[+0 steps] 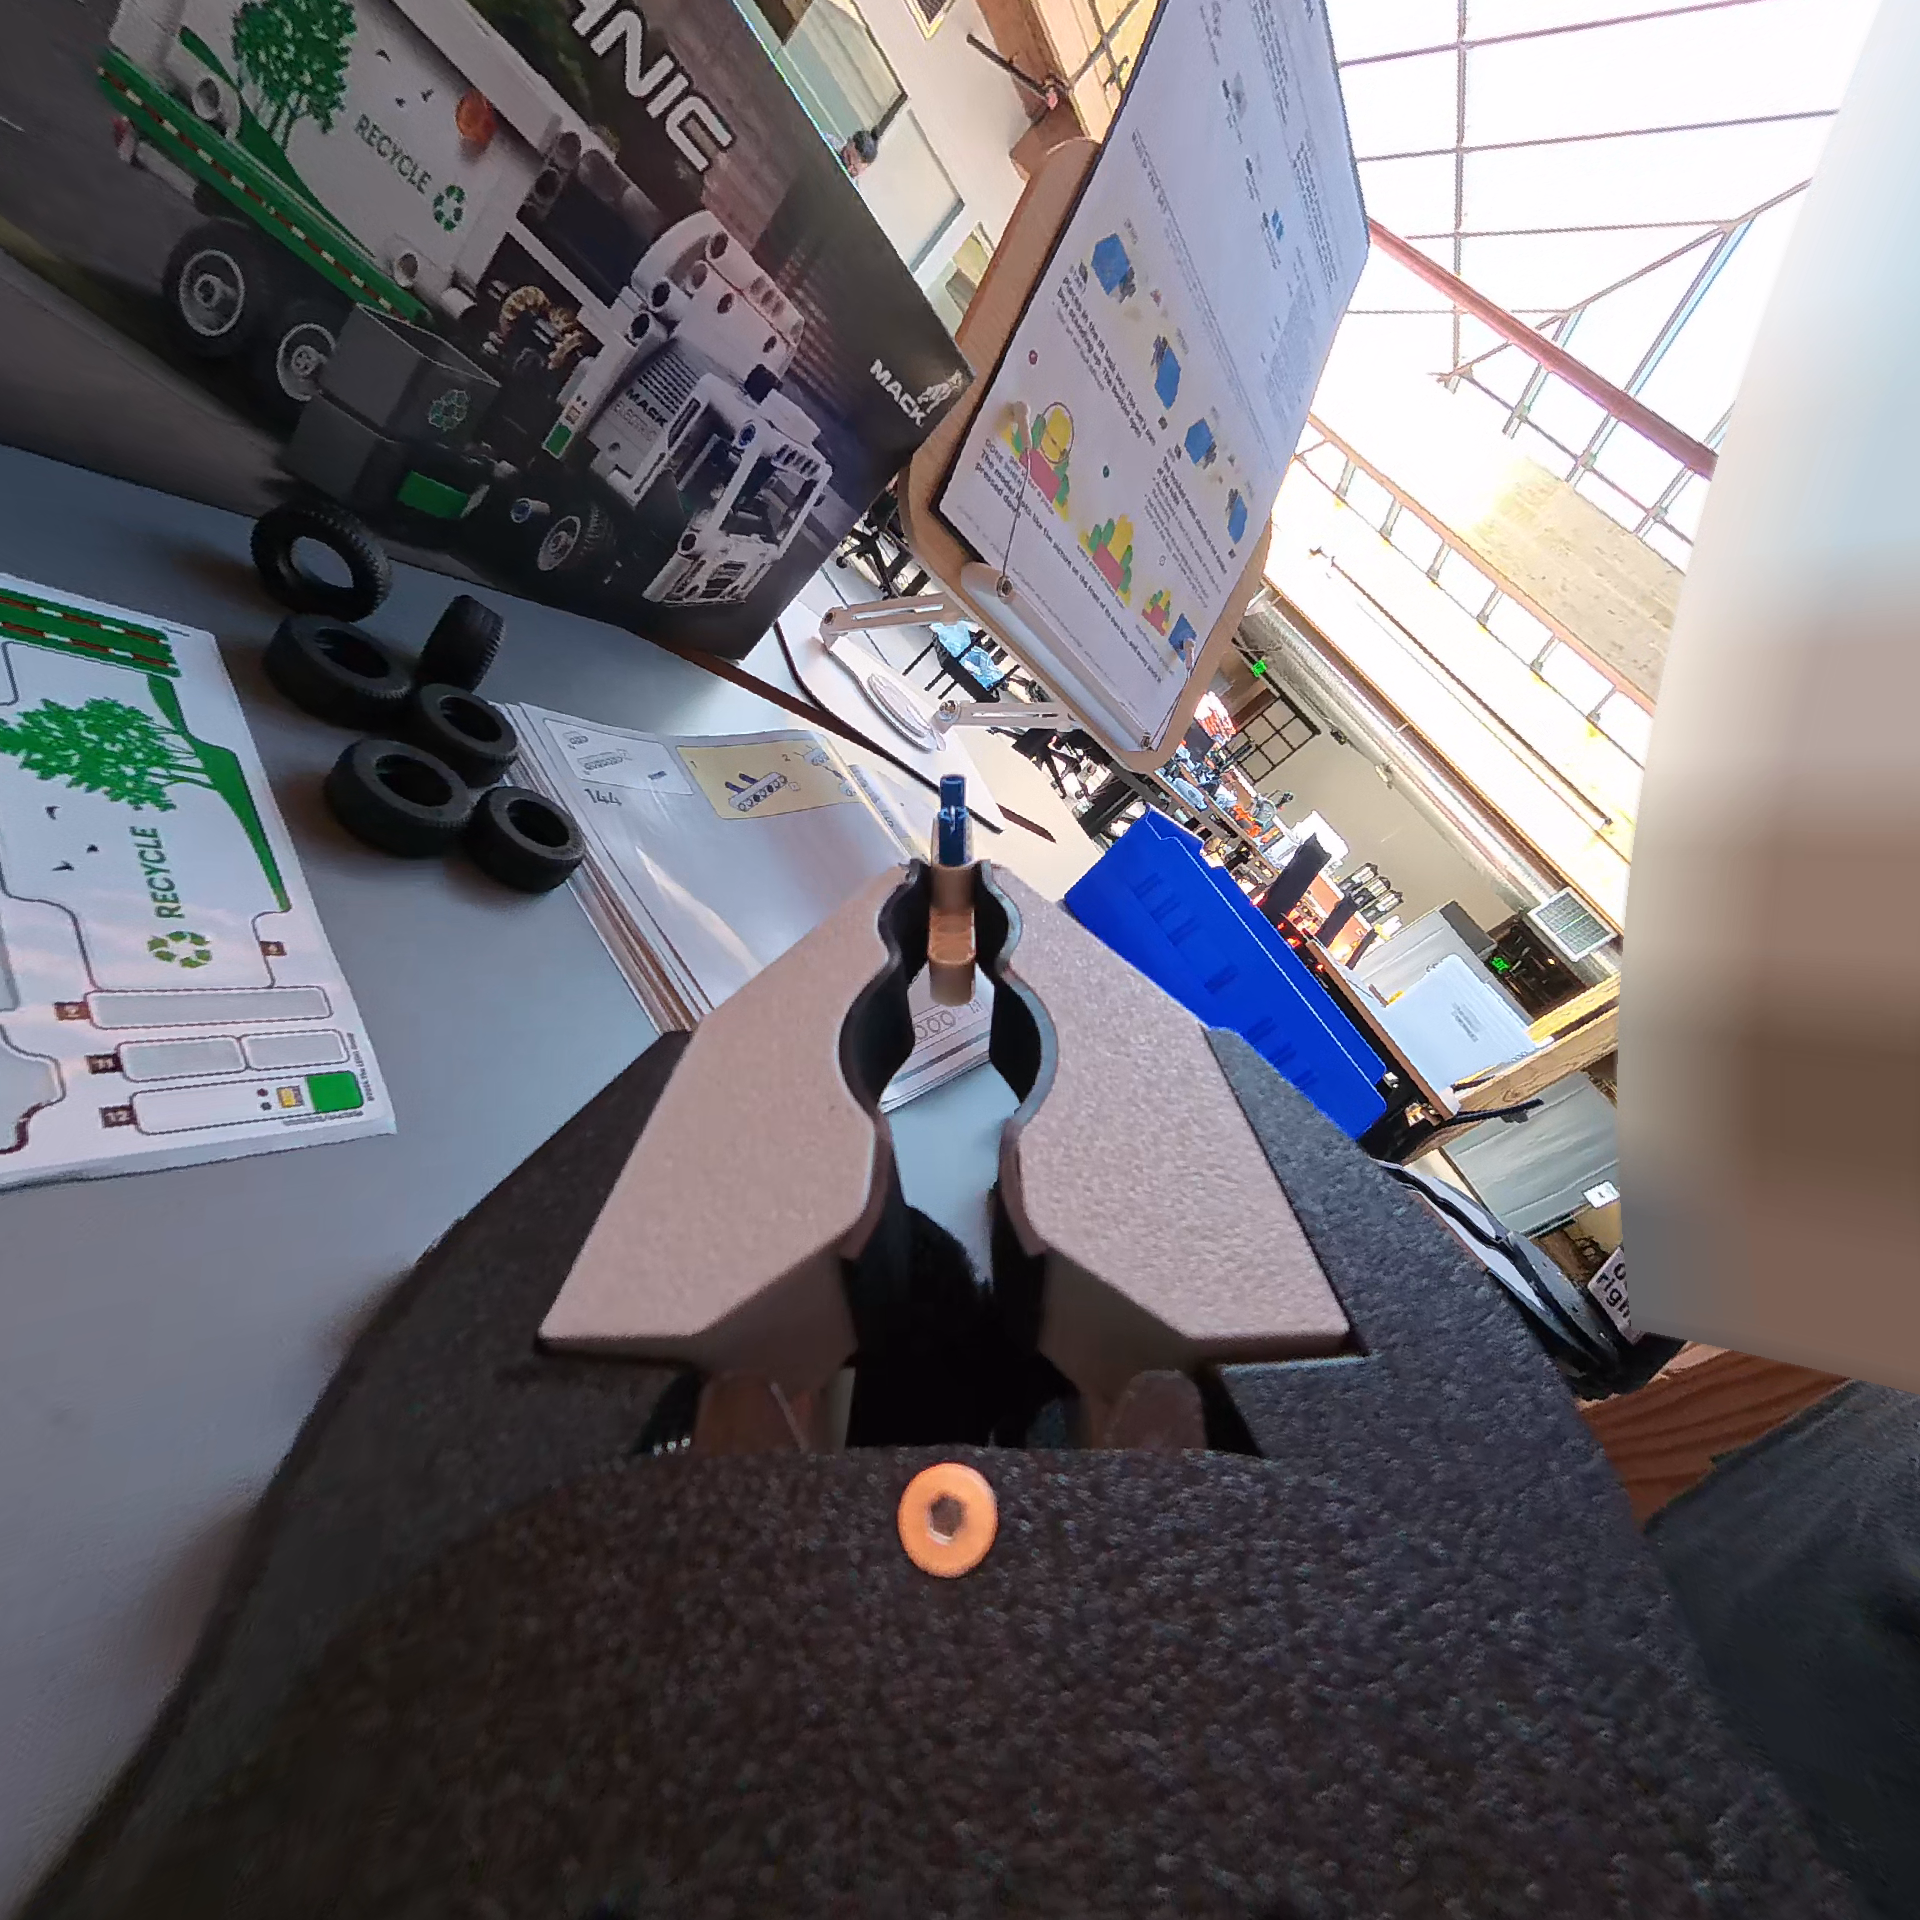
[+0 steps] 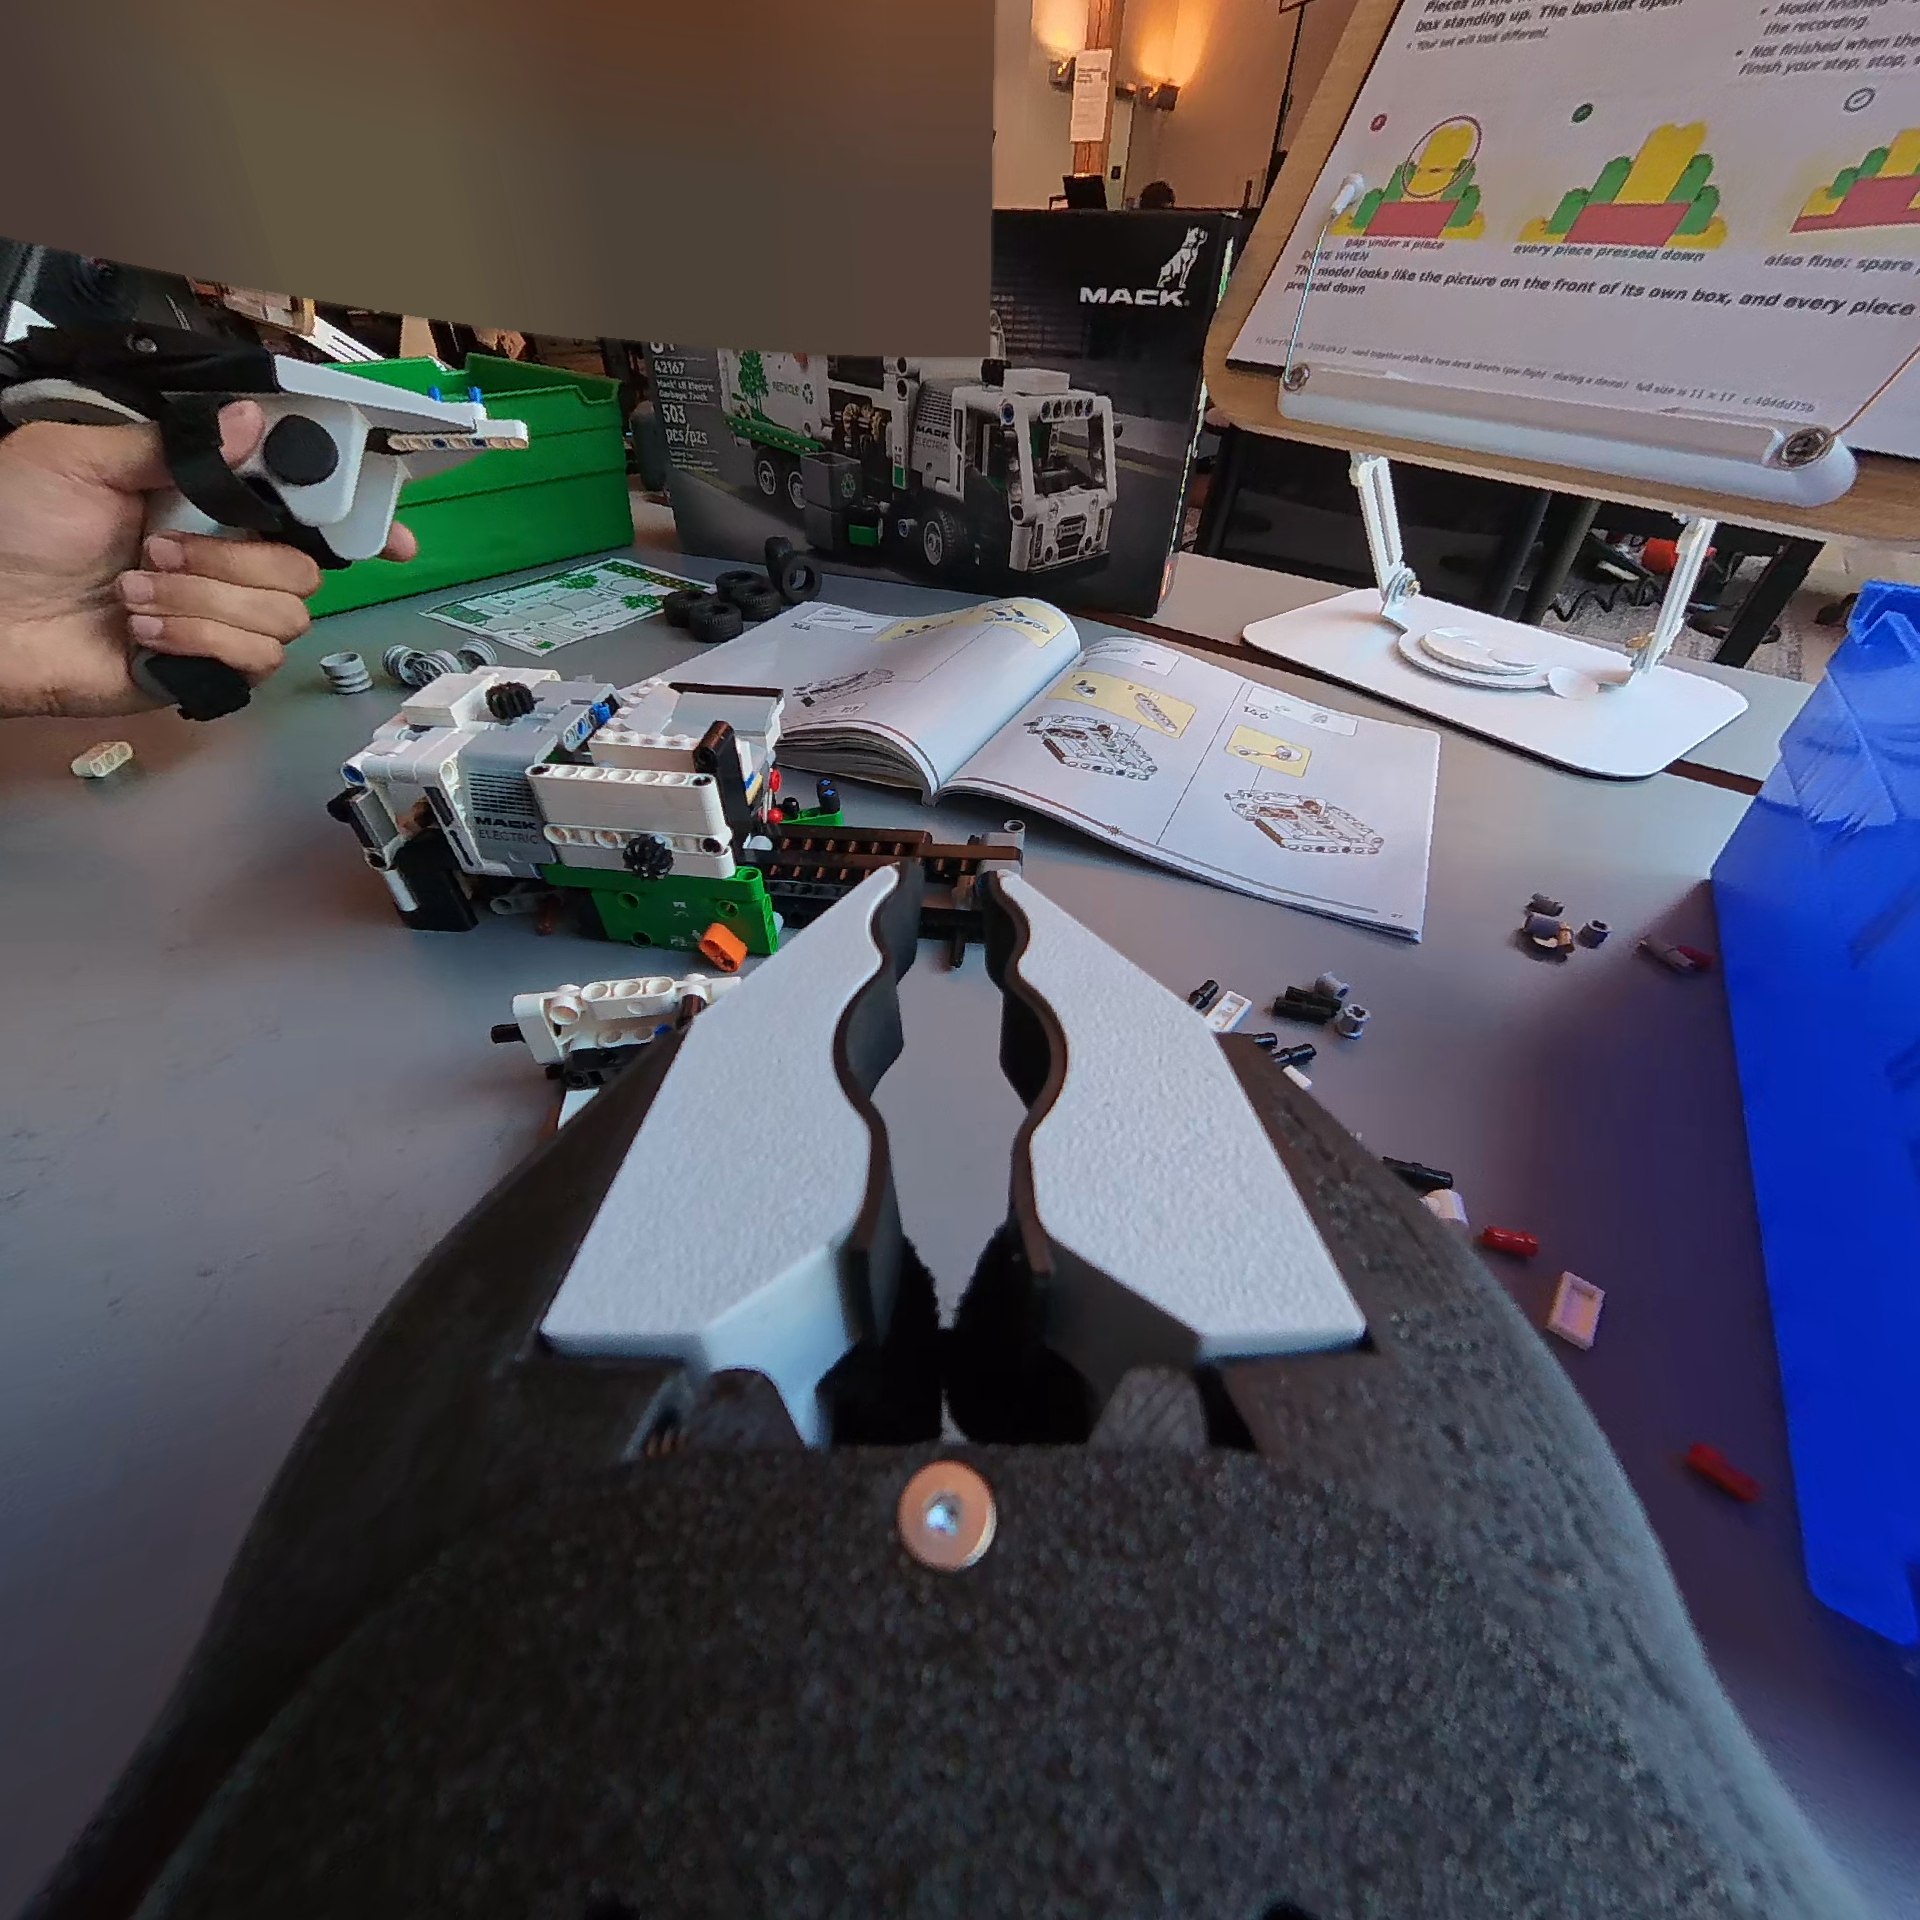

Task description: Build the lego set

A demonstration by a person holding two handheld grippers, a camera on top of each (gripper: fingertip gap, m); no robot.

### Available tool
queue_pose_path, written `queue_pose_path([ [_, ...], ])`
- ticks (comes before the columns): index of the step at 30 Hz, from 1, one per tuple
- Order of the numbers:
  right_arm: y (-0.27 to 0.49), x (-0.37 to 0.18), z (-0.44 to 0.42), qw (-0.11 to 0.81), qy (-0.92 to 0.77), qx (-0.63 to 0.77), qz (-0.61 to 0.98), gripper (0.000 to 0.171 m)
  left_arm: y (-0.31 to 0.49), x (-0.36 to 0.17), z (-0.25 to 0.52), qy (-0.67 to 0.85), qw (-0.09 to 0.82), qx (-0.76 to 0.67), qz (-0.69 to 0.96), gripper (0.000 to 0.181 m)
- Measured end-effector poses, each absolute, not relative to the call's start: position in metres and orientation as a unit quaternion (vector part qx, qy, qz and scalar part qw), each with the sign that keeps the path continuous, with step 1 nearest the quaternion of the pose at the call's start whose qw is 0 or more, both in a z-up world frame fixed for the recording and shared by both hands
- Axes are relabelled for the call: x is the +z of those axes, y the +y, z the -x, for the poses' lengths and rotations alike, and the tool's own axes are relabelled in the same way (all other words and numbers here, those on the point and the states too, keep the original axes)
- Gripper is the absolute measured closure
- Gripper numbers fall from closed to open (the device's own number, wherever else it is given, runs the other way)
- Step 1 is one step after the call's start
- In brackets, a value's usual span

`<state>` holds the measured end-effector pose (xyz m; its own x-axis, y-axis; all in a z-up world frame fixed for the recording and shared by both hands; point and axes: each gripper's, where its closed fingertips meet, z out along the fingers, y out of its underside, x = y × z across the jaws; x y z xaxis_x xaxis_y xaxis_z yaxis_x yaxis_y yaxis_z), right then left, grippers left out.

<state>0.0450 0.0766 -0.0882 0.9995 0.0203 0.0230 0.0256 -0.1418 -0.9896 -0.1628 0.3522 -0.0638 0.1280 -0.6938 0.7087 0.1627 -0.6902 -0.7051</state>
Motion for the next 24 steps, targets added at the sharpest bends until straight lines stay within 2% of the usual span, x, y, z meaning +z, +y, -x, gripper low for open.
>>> queue_pose_path([
  [24, 0.0766, -0.0884, -0.0451, 0.655, -0.015, 0.0, 0.756, 0.16, 0.3531, -0.0655, 0.1622, 0.201, 0.342, -0.625, 0.672, 0.175],
])
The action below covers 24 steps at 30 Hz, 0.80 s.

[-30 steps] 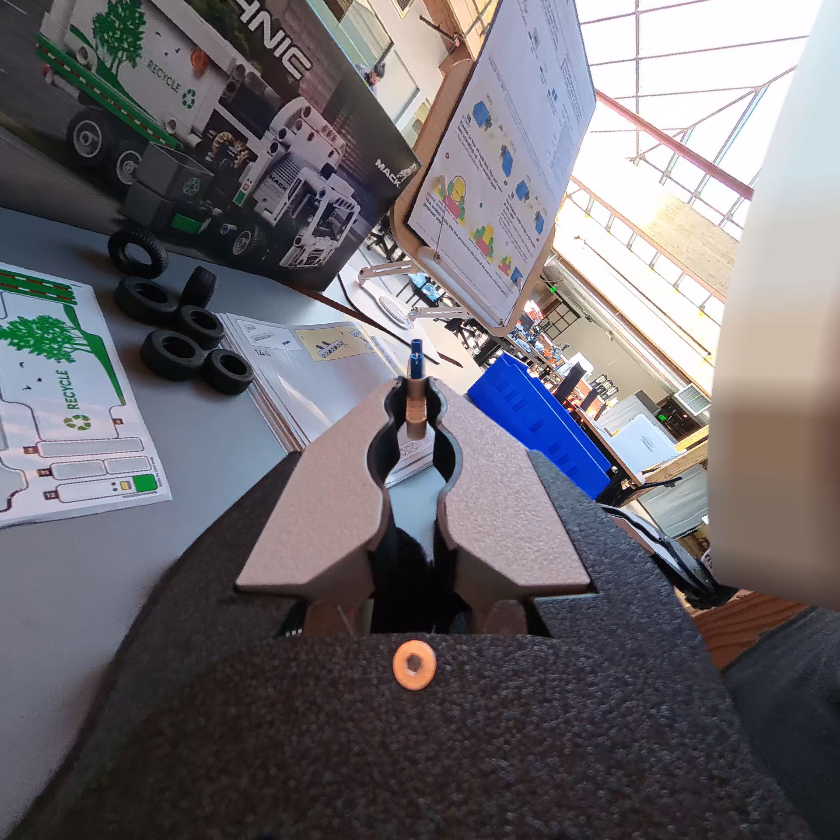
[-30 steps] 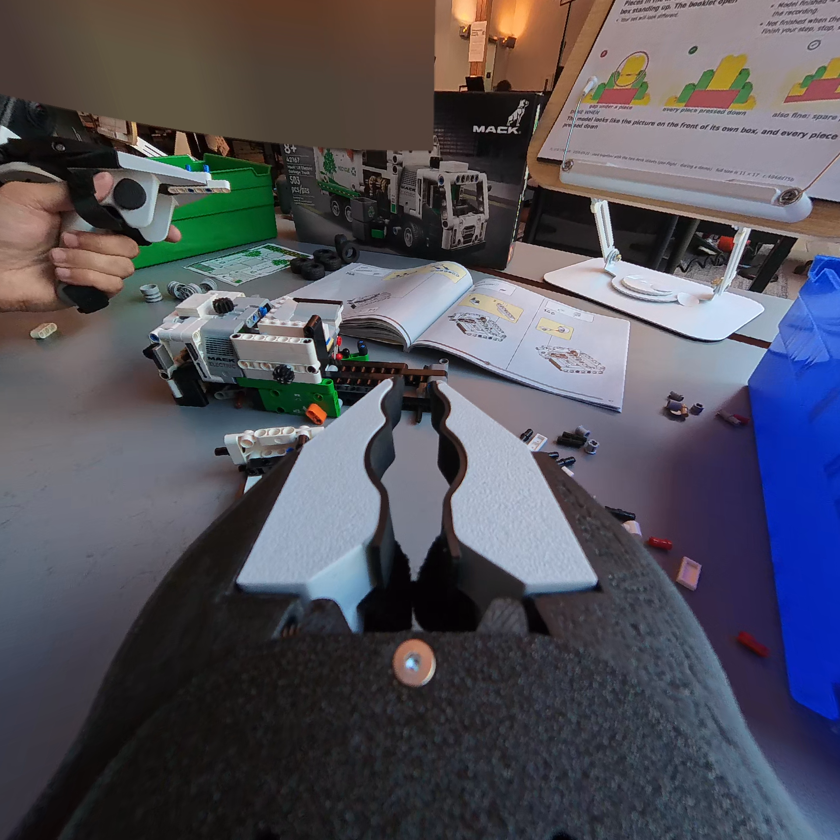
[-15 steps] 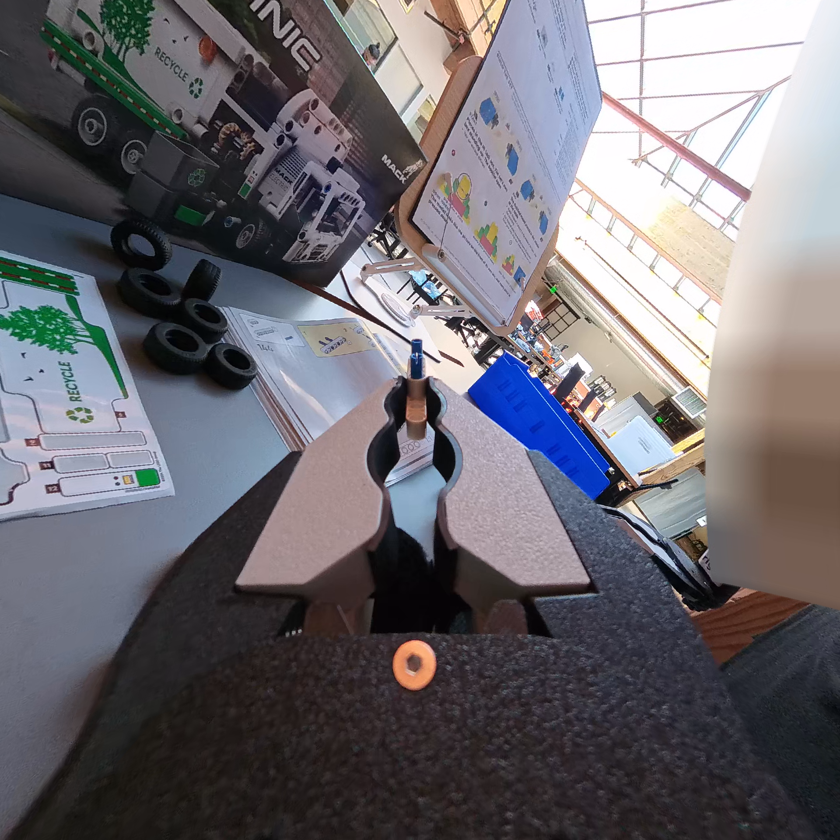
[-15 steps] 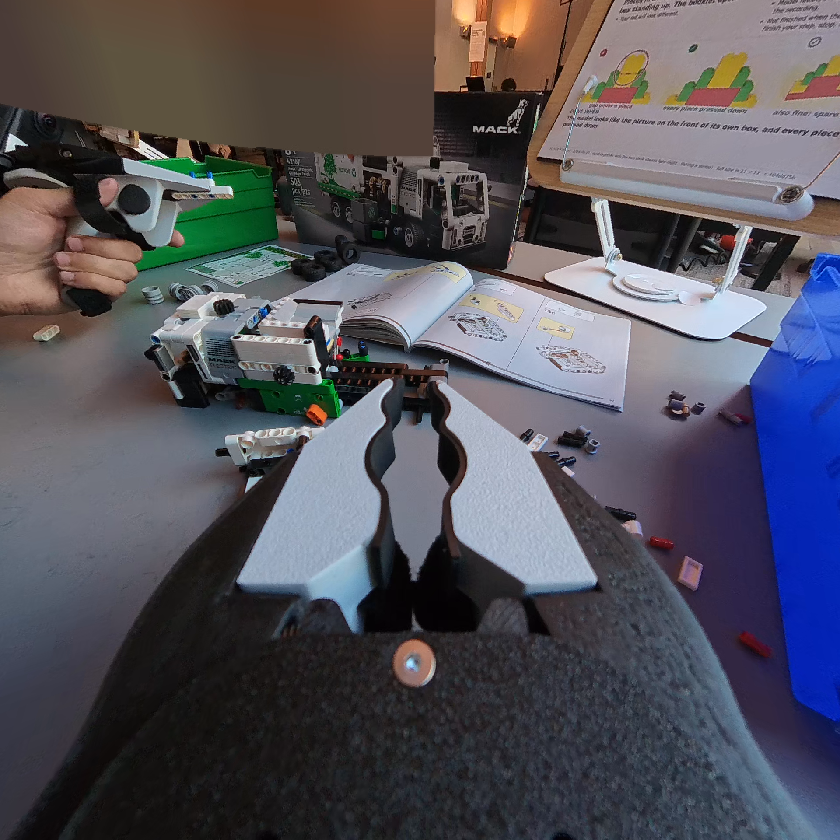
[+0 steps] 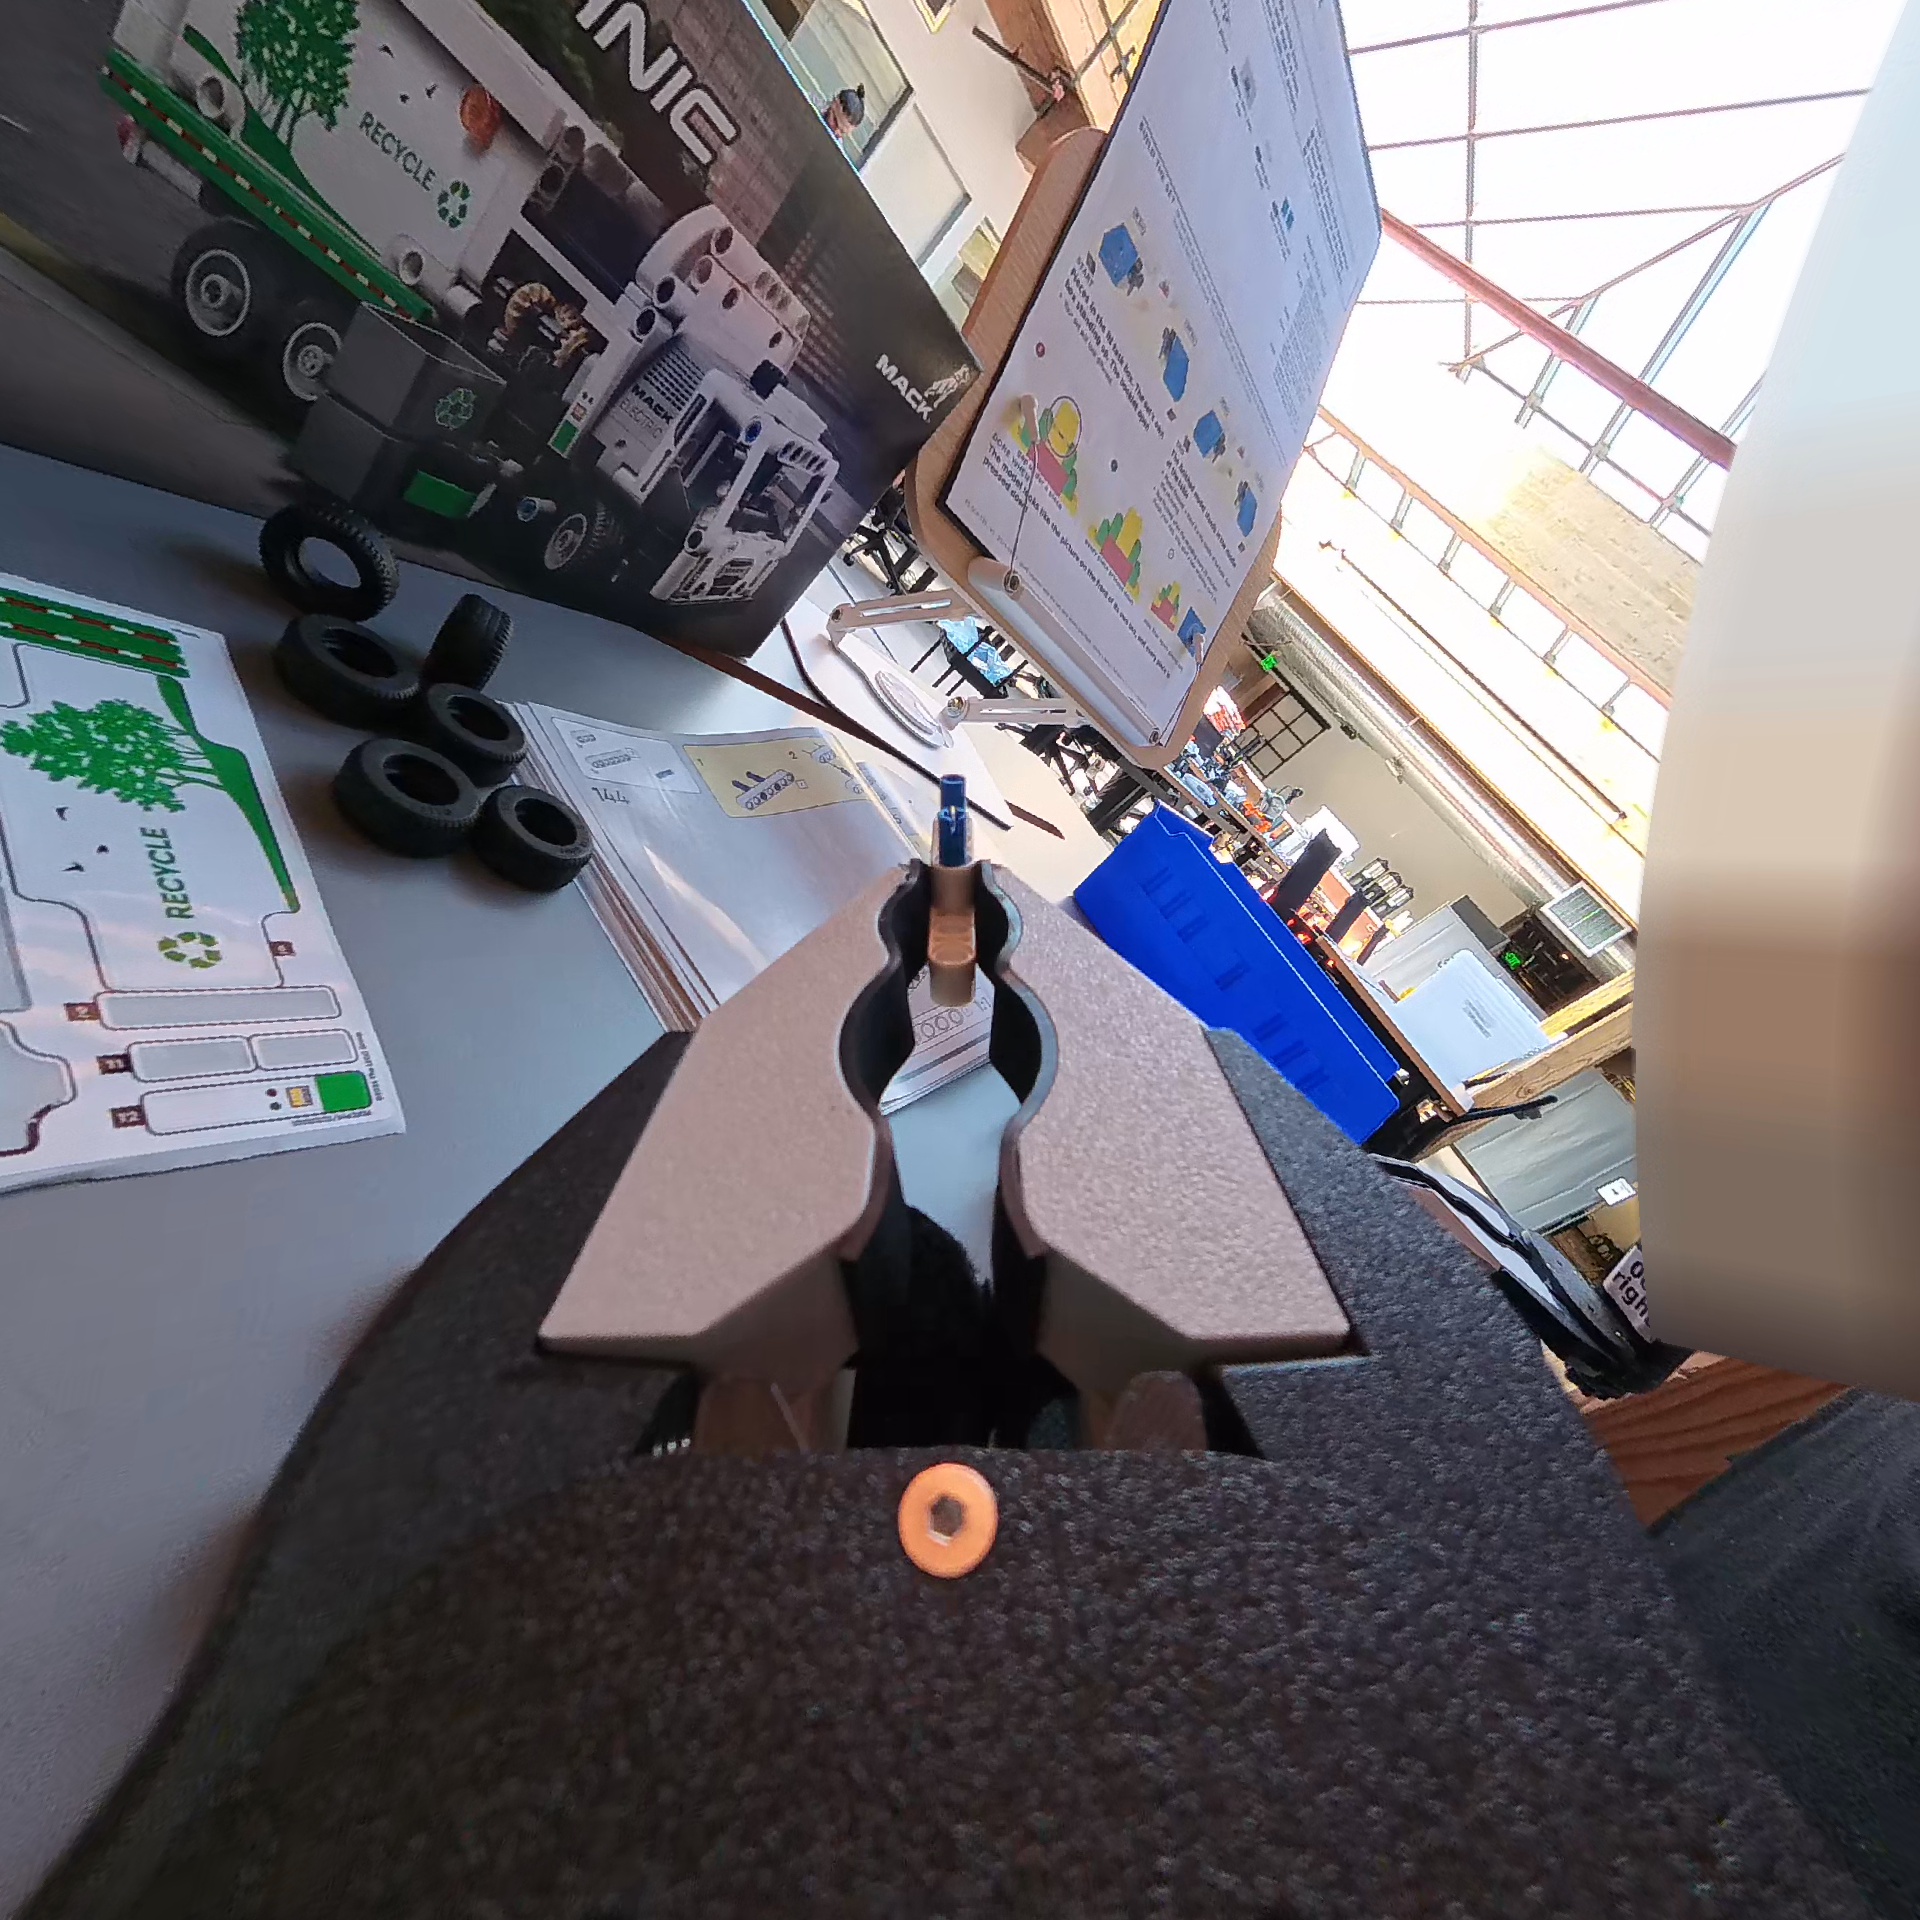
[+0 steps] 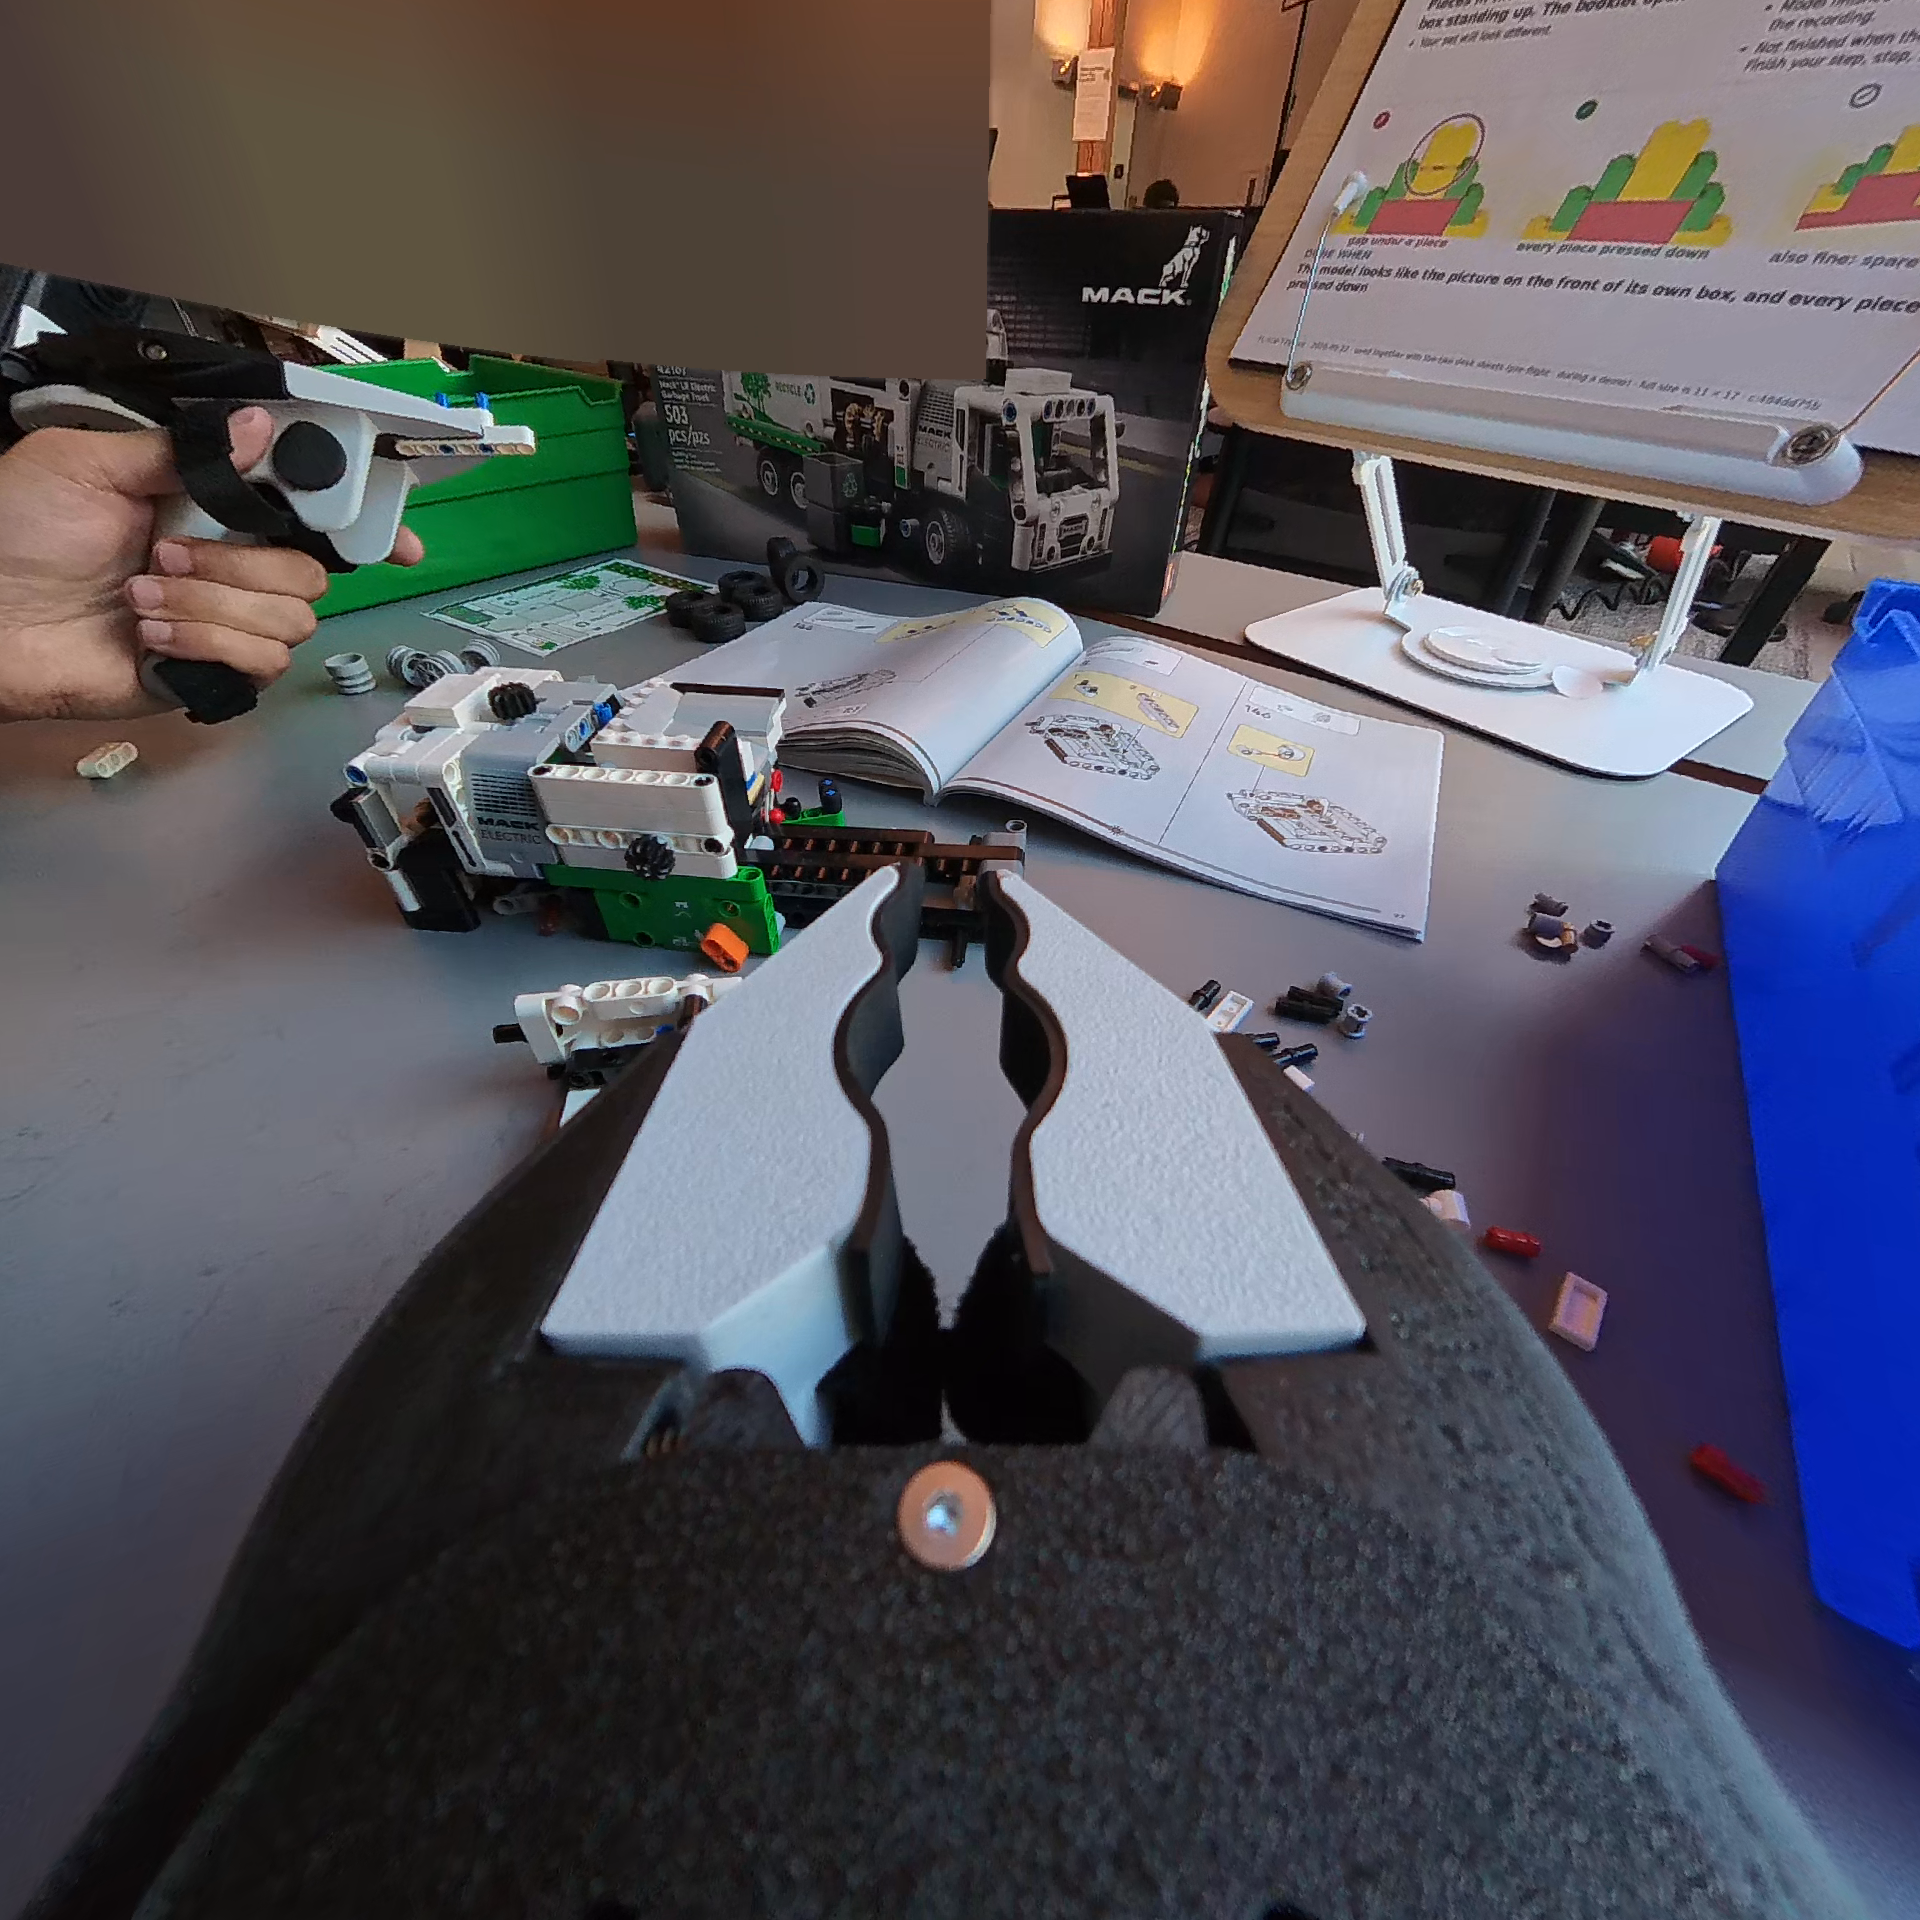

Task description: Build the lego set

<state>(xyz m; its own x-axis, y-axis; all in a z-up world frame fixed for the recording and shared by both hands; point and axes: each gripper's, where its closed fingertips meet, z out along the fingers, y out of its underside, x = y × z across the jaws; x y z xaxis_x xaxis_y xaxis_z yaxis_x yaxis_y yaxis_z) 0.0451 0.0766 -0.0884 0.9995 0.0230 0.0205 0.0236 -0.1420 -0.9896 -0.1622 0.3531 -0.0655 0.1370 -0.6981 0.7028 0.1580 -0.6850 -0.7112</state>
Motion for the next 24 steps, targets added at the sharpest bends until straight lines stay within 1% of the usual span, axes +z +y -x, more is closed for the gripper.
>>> queue_pose_path([
  [18, 0.0766, -0.0887, -0.0449, 0.654, -0.016, 0.0, 0.756, 0.16, 0.3534, -0.0657, 0.1624, 0.196, 0.338, -0.63, 0.671, 0.175],
  [24, 0.0766, -0.0887, -0.045, 0.654, -0.015, 0.001, 0.757, 0.16, 0.3603, -0.068, 0.1667, 0.134, 0.281, -0.68, 0.664, 0.175],
])
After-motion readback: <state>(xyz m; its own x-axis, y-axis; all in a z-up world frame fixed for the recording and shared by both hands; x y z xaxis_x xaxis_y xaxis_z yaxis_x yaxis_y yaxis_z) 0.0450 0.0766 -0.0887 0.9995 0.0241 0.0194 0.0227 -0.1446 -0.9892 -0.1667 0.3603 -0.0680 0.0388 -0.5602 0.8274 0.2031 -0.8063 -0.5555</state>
